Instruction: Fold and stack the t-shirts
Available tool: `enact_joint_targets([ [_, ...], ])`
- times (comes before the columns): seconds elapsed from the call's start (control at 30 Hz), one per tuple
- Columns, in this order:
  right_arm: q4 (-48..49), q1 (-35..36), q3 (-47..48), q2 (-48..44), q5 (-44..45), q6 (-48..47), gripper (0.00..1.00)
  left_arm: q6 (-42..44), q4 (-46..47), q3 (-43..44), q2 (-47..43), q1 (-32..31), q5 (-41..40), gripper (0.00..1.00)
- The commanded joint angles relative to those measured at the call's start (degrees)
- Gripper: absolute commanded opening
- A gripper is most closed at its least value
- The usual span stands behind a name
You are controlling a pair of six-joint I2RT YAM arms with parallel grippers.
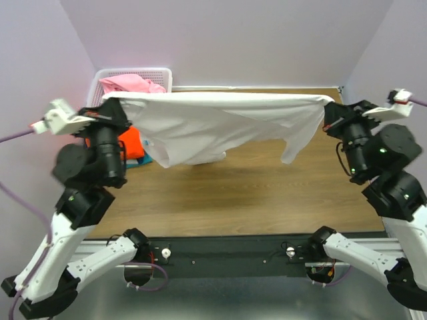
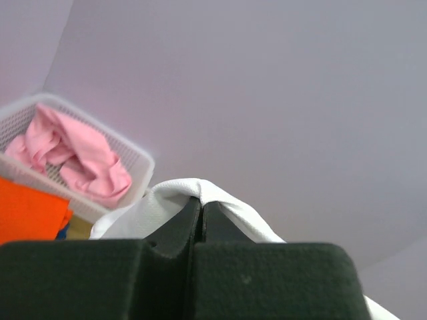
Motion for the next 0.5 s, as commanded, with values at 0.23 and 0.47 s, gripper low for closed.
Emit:
enact_joint_targets([
  [0.23,-1.10,-0.30,11.33,-4.49,-21.48,-4.21,0.01,9.68,4.19,12.59,-9.01,0.38,21.62,0.00],
  [0.47,-1.10,-0.30,8.88,-5.99,-27.93,-1.92,0.01,7.92,3.93,10.22,-9.38,0.46,23.43,0.00],
])
